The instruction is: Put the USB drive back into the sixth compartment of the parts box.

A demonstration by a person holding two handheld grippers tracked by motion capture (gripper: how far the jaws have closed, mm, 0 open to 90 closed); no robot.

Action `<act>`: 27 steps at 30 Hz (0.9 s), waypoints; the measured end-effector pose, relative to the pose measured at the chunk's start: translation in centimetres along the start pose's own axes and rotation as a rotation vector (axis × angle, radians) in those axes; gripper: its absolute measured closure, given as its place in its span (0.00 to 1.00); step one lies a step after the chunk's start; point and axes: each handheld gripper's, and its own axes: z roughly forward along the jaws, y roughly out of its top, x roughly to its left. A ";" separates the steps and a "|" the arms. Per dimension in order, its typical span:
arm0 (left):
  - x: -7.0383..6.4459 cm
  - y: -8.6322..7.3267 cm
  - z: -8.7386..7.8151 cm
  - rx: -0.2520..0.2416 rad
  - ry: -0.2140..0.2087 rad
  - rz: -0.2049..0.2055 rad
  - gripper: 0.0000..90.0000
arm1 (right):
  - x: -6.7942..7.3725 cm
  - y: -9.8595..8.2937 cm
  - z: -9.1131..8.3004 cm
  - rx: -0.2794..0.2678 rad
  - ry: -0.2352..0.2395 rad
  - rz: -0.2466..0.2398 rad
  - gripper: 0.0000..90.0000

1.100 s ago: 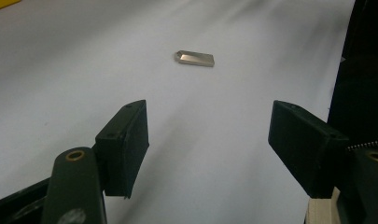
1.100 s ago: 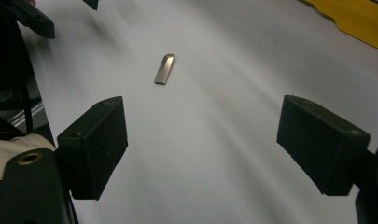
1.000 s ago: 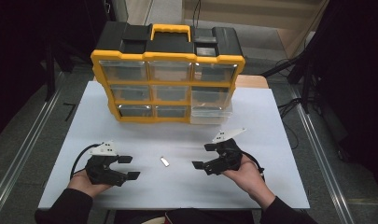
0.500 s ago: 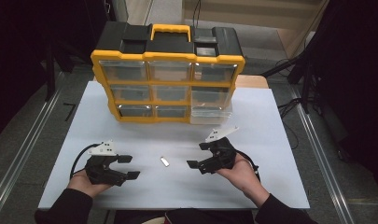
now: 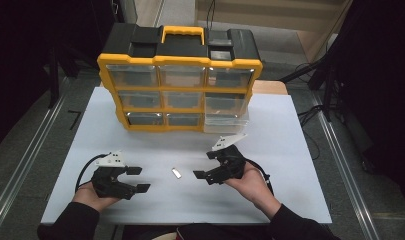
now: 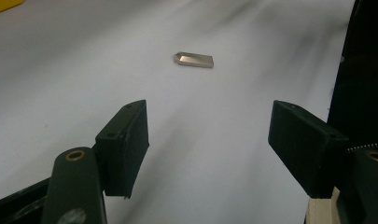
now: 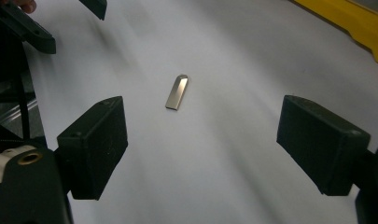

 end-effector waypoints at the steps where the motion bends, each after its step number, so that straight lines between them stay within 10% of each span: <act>1: 0.0 0.0 0.0 -0.001 0.002 -0.001 0.33 | 0.1 0.1 0.1 0.002 0.002 0.002 0.16; 27: 0.0 -0.1 0.0 0.000 -0.004 -0.004 0.33 | 0.9 2.7 3.0 0.025 0.041 -0.023 0.16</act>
